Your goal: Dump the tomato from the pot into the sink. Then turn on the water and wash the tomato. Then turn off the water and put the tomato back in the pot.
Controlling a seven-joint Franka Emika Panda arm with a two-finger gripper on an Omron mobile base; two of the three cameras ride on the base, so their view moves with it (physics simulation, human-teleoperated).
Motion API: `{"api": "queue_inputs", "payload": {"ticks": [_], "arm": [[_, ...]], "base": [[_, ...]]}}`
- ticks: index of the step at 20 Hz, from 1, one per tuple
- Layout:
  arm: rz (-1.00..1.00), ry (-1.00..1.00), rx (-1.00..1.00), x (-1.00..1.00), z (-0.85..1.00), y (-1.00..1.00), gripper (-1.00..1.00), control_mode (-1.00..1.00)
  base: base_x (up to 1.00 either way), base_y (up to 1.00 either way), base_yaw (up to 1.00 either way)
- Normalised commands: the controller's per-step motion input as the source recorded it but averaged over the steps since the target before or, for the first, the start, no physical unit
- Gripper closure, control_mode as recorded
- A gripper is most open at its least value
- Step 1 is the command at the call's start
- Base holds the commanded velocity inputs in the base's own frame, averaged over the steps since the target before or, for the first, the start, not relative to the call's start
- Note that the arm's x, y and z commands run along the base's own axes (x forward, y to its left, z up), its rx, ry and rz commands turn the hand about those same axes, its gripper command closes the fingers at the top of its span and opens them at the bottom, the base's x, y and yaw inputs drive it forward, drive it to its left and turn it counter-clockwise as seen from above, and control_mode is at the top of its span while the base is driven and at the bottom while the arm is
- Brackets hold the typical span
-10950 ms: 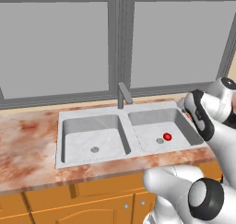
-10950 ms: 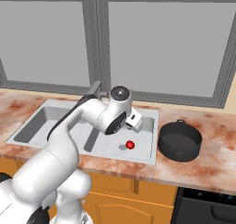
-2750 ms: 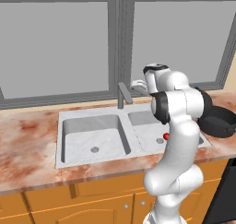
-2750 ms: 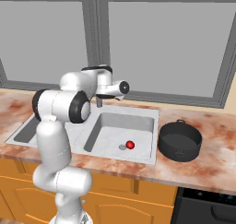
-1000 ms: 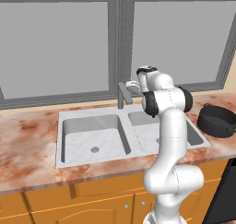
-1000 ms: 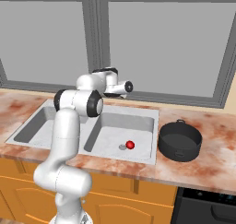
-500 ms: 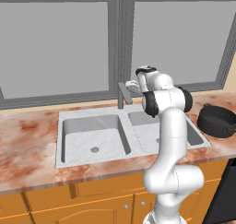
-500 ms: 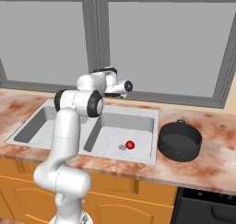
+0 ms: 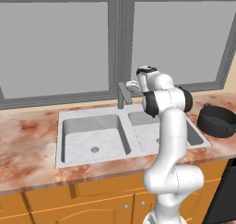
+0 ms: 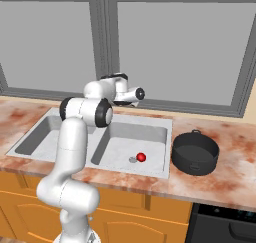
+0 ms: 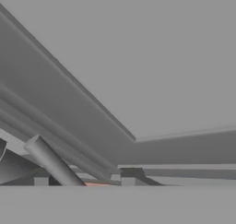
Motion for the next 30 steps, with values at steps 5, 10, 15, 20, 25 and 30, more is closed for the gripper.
{"api": "queue_inputs", "payload": {"ticks": [5,10,15,20,25,30], "arm": [[0.0,0.0,0.0,0.0,-0.28,-0.49,1.0,-1.0],[0.0,0.01,0.0,0.0,-0.31,-0.62,1.0,-1.0],[0.0,0.06,0.0,0.0,-0.41,-0.78,1.0,-1.0],[0.0,0.04,0.0,0.0,-0.53,-0.78,1.0,-1.0],[0.0,0.0,0.0,0.0,-0.61,-0.67,1.0,-1.0],[0.0,-0.01,0.0,0.0,-0.53,-0.36,1.0,-1.0]], "base": [[0.0,0.0,0.0],[0.0,0.0,0.0],[0.0,0.0,0.0],[0.0,0.0,0.0],[0.0,0.0,0.0],[0.0,0.0,0.0]]}}
